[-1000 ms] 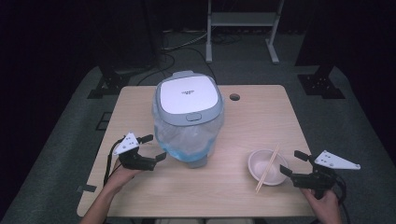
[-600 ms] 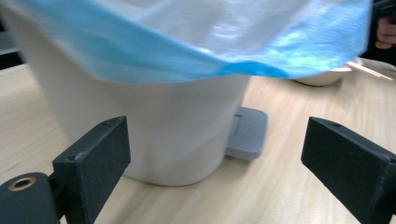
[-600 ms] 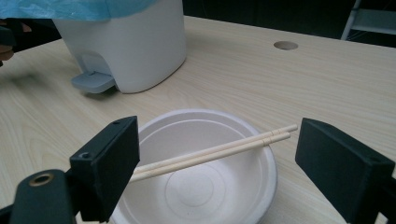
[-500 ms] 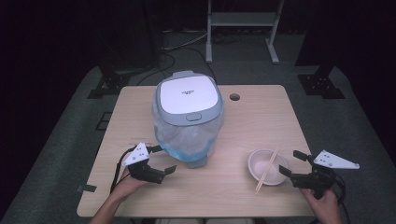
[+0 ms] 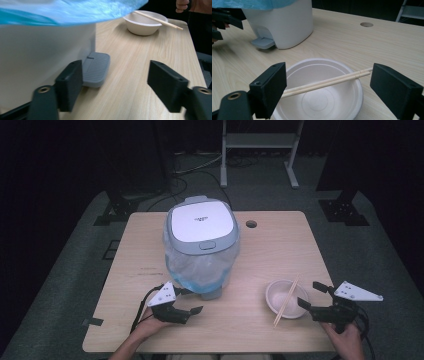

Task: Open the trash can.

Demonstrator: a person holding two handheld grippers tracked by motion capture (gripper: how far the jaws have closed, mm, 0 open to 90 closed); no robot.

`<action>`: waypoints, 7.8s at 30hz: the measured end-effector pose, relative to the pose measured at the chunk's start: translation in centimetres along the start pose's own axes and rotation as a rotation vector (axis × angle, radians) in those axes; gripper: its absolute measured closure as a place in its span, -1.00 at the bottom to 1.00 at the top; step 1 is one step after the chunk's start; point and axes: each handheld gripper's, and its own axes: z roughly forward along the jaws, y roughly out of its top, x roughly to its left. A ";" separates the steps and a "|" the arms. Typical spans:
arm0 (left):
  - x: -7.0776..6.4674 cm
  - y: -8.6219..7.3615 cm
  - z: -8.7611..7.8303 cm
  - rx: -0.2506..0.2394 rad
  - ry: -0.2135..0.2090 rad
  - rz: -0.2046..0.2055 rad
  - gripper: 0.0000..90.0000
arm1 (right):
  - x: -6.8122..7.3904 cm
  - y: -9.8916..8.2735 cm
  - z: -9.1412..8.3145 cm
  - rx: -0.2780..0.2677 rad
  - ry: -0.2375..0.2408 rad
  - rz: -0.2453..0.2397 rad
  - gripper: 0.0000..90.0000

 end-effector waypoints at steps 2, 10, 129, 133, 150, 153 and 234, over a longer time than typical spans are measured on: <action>-0.1 0.1 0.4 0.000 -0.006 0.002 -0.12 | 0.0 0.0 0.0 -0.001 0.002 0.001 -0.72; -0.2 0.8 2.6 0.015 0.040 0.001 0.34 | 0.2 -0.1 0.2 -0.005 0.006 -0.005 -0.72; 0.5 0.9 7.1 0.231 0.185 -0.012 0.57 | -1.5 3.0 8.9 0.535 0.117 0.331 0.59; 0.5 0.9 7.1 0.231 0.184 -0.013 0.56 | -1.5 3.0 8.9 0.539 0.130 0.333 0.73; 0.5 0.9 7.1 0.233 0.185 -0.014 0.56 | -0.9 4.0 7.5 0.526 0.168 0.281 0.88; 0.4 0.9 7.1 0.229 0.185 -0.019 0.56 | -0.6 4.7 7.2 0.516 0.170 0.264 0.88; 0.5 0.9 7.1 0.233 0.181 -0.016 0.56 | 2.0 20.5 5.5 0.386 0.340 0.070 0.88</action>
